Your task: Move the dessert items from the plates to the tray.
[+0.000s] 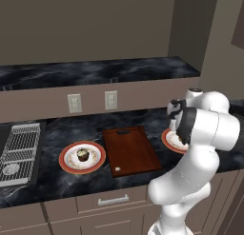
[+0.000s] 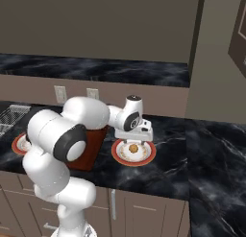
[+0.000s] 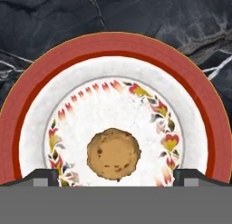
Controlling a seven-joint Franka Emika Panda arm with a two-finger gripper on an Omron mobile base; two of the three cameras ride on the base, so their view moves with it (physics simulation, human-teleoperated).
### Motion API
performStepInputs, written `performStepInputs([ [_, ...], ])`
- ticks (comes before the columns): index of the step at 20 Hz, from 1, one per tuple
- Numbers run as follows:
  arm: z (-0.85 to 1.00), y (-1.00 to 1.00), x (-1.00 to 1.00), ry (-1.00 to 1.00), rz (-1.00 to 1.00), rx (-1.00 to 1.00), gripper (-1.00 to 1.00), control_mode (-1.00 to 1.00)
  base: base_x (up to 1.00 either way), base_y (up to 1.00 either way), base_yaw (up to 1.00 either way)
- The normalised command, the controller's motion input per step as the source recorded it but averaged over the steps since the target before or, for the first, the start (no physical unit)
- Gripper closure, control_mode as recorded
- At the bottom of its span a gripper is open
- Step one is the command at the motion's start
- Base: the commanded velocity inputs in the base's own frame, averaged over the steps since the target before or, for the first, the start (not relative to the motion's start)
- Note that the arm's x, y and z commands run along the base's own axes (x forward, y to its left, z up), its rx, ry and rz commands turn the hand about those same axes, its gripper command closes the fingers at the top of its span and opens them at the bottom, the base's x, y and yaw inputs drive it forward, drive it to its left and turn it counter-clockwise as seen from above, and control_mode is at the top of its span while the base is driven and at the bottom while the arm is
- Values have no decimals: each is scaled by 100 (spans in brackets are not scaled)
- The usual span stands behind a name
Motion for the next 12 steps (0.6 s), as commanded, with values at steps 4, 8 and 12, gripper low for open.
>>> performStepInputs([
  [4,-32,0,4,0,0,1,-100,-100,0,0,0],
  [8,-29,0,0,0,0,2,-100,-100,0,0,0],
  [12,-24,0,0,0,0,1,-100,-100,0,0,0],
])
